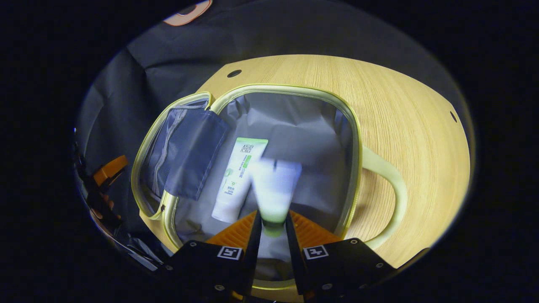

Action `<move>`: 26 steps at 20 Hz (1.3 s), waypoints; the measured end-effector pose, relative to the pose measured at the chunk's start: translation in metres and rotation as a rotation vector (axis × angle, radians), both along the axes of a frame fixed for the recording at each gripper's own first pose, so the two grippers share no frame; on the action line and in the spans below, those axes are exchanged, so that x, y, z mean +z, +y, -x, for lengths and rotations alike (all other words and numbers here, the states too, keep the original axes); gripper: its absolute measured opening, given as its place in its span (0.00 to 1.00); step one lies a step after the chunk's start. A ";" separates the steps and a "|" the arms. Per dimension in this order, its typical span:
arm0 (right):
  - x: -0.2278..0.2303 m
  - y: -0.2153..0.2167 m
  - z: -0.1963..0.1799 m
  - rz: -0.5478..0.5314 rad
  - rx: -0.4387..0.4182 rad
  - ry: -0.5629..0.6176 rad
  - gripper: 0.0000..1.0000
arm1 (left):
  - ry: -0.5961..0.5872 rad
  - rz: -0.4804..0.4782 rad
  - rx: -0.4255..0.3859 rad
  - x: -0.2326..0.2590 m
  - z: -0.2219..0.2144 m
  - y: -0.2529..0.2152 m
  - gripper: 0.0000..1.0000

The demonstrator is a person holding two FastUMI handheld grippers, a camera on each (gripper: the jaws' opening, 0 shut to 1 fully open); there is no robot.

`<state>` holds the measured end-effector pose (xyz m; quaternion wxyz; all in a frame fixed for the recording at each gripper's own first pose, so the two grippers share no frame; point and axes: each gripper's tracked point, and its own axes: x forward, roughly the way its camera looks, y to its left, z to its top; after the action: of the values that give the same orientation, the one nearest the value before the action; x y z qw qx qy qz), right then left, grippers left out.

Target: First open the suitcase, pack the skin care products into it, and then close the suitcase.

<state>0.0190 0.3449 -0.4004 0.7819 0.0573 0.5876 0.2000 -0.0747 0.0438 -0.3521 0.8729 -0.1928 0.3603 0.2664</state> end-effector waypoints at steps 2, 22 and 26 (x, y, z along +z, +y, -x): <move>0.005 0.000 -0.003 -0.010 -0.014 -0.014 0.45 | 0.008 0.033 0.030 -0.015 -0.004 0.018 0.92; 0.151 -0.109 -0.009 -0.055 -0.186 -0.388 0.87 | 0.187 0.190 -0.173 -0.113 -0.054 0.029 0.41; 0.170 -0.140 -0.009 0.021 -0.184 -0.488 0.87 | 0.165 0.146 -0.192 -0.101 -0.062 0.033 0.15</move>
<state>0.0279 0.2054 -0.2308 0.9160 0.0525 0.3758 0.1300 -0.0124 0.0769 -0.4532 0.8455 -0.1979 0.4661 0.1695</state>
